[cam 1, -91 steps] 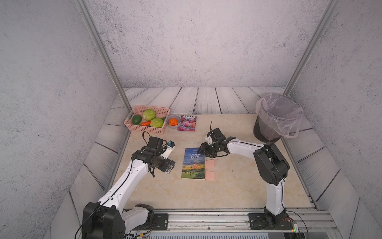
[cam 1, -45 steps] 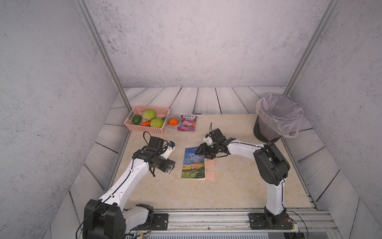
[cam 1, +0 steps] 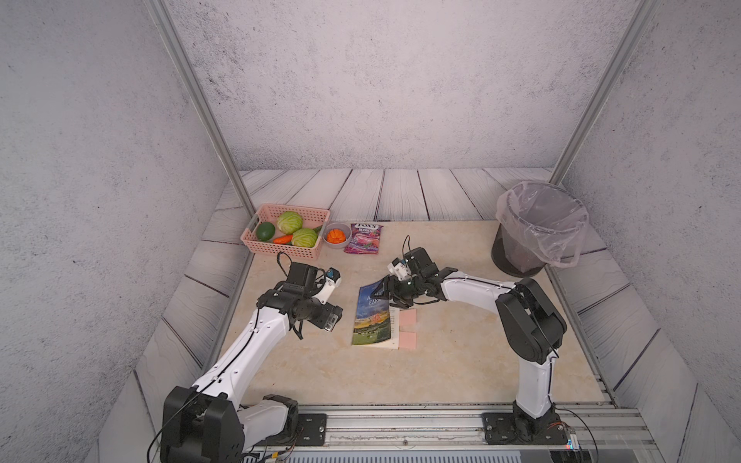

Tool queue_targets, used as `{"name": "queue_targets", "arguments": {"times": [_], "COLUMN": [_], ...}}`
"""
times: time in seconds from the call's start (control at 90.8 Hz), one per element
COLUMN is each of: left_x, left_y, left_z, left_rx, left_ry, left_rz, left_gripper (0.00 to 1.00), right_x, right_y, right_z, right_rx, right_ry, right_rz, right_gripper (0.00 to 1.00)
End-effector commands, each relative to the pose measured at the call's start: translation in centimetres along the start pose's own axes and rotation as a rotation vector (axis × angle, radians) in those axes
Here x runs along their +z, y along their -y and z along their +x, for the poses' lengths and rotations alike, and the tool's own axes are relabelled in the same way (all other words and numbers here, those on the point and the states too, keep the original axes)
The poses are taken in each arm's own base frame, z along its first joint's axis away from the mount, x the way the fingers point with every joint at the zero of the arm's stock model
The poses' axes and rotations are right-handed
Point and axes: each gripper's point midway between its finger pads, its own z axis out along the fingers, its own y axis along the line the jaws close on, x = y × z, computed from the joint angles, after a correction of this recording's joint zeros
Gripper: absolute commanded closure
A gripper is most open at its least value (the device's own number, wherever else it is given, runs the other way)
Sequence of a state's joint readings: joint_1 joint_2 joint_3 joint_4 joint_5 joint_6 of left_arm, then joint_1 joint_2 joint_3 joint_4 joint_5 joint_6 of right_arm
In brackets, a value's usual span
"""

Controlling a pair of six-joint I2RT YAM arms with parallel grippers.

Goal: Peel off the used sticky note
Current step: Open the book at the center of the board.

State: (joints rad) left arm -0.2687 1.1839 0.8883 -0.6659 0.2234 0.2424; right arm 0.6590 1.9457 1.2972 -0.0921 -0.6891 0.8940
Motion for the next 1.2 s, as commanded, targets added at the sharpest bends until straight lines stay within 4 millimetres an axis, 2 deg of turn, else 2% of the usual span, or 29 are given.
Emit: {"name": "queue_targets", "arguments": {"times": [0.0,0.22,0.44,0.683,0.76,1.189], "left_x": [-0.2,0.3,0.5,-0.4,-0.4,1.5], "left_y": [0.6,1.7,3.4,4.8,5.1,5.4], "left_z": [-1.4,-2.3,-3.5,-4.4,-4.4,-4.7], "left_rx": [-0.007,-0.051,-0.096,-0.097,-0.106,-0.195], "left_ry": [0.035,0.034,0.077,0.146,0.152,0.103], "left_rz": [0.046,0.135,0.255,0.330,0.352,0.414], "left_gripper": [0.14,0.13,0.07,0.00,0.02,0.02], "right_x": [-0.7,0.0,0.4,1.2,1.3,2.0], "right_y": [-2.5,-3.8,-5.1,-5.1,-5.2,-5.5], "right_z": [0.5,0.4,0.3,0.2,0.1,-0.3], "right_rx": [-0.020,-0.009,-0.008,-0.001,0.004,0.006], "right_ry": [-0.010,-0.013,-0.006,-0.011,-0.004,0.002], "right_rz": [-0.082,-0.136,-0.183,-0.189,-0.192,-0.189], "right_gripper": [0.30,0.26,0.24,0.23,0.23,0.23]}}
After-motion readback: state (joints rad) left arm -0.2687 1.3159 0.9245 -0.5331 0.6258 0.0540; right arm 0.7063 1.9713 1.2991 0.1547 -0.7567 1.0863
